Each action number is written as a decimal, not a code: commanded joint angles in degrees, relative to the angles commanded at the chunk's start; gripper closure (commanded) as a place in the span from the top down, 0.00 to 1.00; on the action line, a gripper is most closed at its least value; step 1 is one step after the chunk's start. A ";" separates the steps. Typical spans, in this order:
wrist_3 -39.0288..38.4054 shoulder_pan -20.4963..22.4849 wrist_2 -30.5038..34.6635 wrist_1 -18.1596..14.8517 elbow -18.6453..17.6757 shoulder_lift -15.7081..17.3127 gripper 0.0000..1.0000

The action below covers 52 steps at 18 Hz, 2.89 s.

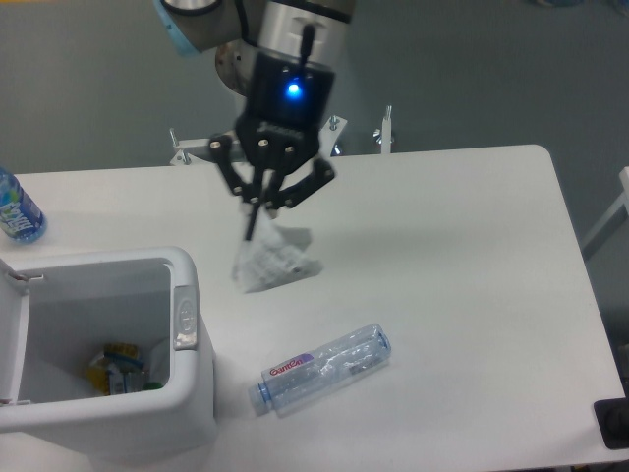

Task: Place the trash in the trash can
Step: 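Lift the wrapper and carry it over the white trash bin, then move the open gripper over the clear water bottle and lower it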

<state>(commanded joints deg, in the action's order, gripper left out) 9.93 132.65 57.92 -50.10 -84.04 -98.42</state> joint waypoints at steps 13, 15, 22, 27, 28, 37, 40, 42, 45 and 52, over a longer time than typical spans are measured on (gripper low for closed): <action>0.70 -6.44 0.79 0.44 4.41 -4.94 1.00; 0.70 -6.26 0.79 0.44 4.41 -4.76 1.00; -0.44 -1.08 4.46 1.32 3.35 -4.06 1.00; 3.76 0.67 17.75 1.68 2.83 -4.85 1.00; 7.35 1.81 17.75 1.33 2.30 -5.03 1.00; 43.40 5.60 18.02 0.97 -6.05 -10.02 1.00; 49.28 6.13 18.11 0.97 -6.23 -13.72 1.00; 54.56 6.13 18.63 1.06 -6.49 -15.74 1.00; 55.72 5.78 21.44 1.06 -6.67 -18.03 1.00; 55.55 3.15 24.33 1.67 -5.70 -23.39 1.00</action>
<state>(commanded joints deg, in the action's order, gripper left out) 65.48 135.80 82.25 -48.43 -89.74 -121.81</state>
